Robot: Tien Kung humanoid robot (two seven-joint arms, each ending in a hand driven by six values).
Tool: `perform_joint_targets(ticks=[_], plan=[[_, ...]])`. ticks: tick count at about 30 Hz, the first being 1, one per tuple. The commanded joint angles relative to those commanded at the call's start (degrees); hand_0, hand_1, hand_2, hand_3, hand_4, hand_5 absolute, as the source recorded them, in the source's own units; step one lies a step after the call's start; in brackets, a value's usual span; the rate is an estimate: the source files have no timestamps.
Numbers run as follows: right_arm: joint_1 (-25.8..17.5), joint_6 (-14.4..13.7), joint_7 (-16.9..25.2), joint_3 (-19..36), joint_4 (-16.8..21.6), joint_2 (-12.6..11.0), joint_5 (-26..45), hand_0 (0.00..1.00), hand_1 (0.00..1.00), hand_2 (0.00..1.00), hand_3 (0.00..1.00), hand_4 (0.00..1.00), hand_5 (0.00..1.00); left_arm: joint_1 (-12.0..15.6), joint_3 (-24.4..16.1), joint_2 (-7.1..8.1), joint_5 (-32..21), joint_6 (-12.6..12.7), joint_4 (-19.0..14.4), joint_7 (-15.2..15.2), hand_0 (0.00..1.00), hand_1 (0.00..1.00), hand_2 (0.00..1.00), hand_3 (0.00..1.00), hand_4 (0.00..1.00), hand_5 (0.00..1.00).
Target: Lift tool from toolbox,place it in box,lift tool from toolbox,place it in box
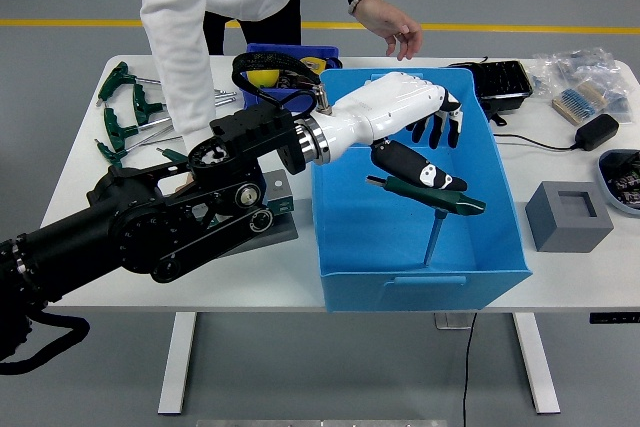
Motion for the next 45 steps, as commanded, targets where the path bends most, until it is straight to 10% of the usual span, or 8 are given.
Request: perform_joint_targets(ticks=[11, 16, 35, 45], plan=[[0.1, -0.1, 0.2, -0.1, 0.0, -0.2, 0.2, 0.769, 0.738, 0.796, 0.594, 0.821, 0.734, -0.3, -2.5, 0.54, 0.9, 0.4, -0.2, -1.1, 0.484, 0.635, 0.734, 0.727, 0.998, 0.493], [0.0, -0.1, 0.2, 0.1, 0.0, -0.1, 0.2, 0.769, 0.738, 0.796, 0.594, 0.820, 0.733, 0.1, -4.8, 1.96, 4.3, -3.4, -1.0, 1.1, 0.471, 0.609, 0.691, 0.722, 0.998, 0.499], [-0.8, 0.0, 0.2, 0.4, -0.3, 0.4, 1.1, 0.769, 0.737, 0.796, 0.591, 0.819, 0.732, 4.9, -4.1, 21.80, 10.6, -23.7, -0.3, 7.5, 0.561, 0.652, 0.706, 0.675, 0.964, 0.706], [-0.9, -0.1, 0.4, -0.3, -0.4, 0.6, 2.2, 0.768, 0.735, 0.795, 0.593, 0.818, 0.732, 5.0, -1.1, 25.74, 10.7, -29.0, -1.9, 8.5, 0.667, 0.704, 0.728, 0.615, 0.943, 0.736]])
